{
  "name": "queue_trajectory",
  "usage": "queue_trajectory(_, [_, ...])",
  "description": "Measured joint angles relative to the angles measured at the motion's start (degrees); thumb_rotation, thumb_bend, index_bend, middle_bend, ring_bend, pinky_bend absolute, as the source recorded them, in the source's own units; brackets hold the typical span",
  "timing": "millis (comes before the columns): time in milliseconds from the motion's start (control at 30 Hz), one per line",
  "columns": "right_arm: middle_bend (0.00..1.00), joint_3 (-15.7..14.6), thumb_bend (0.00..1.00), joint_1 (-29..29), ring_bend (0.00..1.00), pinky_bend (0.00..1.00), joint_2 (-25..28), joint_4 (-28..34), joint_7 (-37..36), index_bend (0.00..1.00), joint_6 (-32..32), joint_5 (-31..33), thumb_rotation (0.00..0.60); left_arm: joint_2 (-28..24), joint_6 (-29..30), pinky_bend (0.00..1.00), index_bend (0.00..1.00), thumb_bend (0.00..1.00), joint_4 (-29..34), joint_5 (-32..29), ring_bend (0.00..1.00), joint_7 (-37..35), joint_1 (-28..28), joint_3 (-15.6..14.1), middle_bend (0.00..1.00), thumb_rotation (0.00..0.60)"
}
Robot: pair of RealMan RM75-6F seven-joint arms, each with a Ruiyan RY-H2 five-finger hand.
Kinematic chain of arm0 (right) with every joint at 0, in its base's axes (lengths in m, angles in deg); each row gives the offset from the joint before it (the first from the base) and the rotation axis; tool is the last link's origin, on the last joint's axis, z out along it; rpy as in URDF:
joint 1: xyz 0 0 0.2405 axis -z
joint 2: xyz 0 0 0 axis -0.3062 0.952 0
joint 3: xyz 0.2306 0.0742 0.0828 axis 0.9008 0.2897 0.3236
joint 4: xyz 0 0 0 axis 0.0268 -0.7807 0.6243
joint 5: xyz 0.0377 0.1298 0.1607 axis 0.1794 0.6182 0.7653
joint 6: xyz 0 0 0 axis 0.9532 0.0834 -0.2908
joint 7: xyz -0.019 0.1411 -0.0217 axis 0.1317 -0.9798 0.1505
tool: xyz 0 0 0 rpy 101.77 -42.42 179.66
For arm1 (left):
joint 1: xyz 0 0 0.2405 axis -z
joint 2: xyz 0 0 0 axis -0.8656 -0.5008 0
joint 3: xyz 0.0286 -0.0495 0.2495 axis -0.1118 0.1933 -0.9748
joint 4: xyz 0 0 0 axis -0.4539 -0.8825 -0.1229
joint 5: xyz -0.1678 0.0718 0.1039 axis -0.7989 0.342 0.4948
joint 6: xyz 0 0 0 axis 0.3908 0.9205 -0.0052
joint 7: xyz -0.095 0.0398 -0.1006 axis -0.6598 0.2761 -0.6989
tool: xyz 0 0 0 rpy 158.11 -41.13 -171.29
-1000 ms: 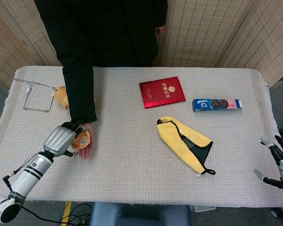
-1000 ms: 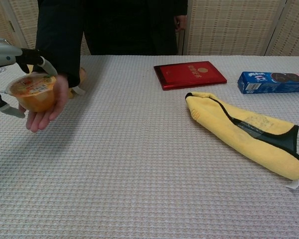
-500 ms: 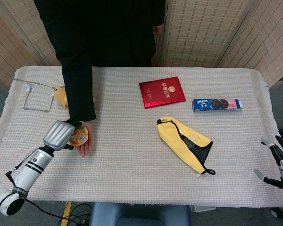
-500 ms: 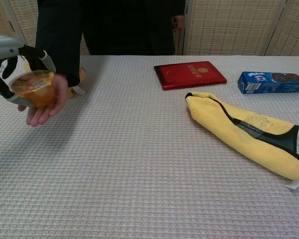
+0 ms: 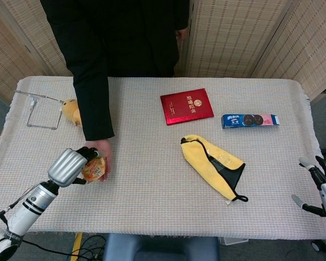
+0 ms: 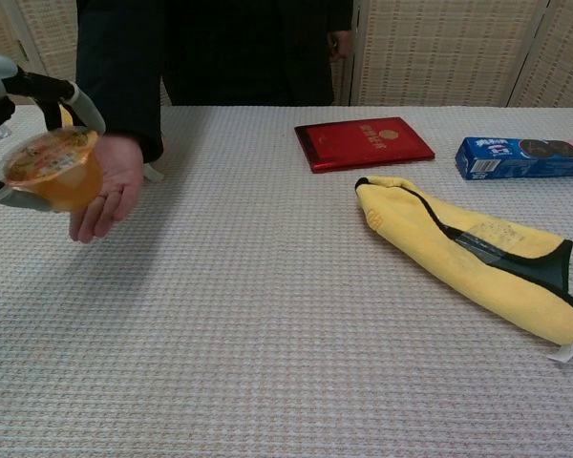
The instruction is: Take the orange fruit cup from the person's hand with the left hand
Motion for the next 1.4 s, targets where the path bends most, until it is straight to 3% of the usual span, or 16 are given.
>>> queue_trajectory(333, [0.22, -0.01, 0.2, -0.24, 0.07, 0.13, -0.16, 0.19, 0.33, 0.1, -0.34, -0.13, 0.6, 3.11, -1.21, 0.88, 0.61, 0.3, 0.55, 9.35, 0.55, 3.32, 0.7, -4.73, 0.61, 0.6])
queue_trajectory(600, [0.22, -0.13, 0.2, 0.11, 0.07, 0.13, -0.18, -0.05, 0.16, 0.1, -0.28, 0.38, 0.6, 8.69, -5.52, 0.87, 0.57, 0.3, -4.06, 10.39, 0.52, 7.79, 2.41, -6.03, 0.58, 0.6])
queue_trajectory(733, [0.22, -0.12, 0.2, 0.11, 0.07, 0.13, -0.19, -0.12, 0.08, 0.1, -0.36, 0.45, 0.6, 10.11, -6.59, 0.77, 0.43, 0.3, -5.9, 9.47, 0.39, 9.22, 2.6, -6.24, 0.4, 0.6])
queue_trajectory(900, [0.22, -0.09, 0.2, -0.1, 0.07, 0.13, -0.3, -0.22, 0.09, 0.1, -0.69, 0.42, 0.6, 10.16, -6.53, 0.35, 0.22, 0.22, -5.99, 8.81, 0.09, 11.79, 2.16, -6.5, 0.12, 0.6])
queue_trajectory(1067, [0.22, -0.06, 0.2, -0.22, 0.07, 0.13, -0.37, -0.19, 0.2, 0.1, -0.84, 0.37, 0.6, 9.9, -5.46, 0.28, 0.11, 0.16, -4.71, 8.1, 0.0, 13.14, 1.2, -6.73, 0.0, 0.6])
queue_trajectory(1400, [0.22, -0.06, 0.2, -0.12, 0.07, 0.13, -0.39, -0.39, -0.07, 0.1, -0.7, 0.44, 0.6, 7.42, 1.11, 0.26, 0.11, 0.16, -0.7, 6.92, 0.0, 11.39, -2.07, -6.61, 0.0, 0.6])
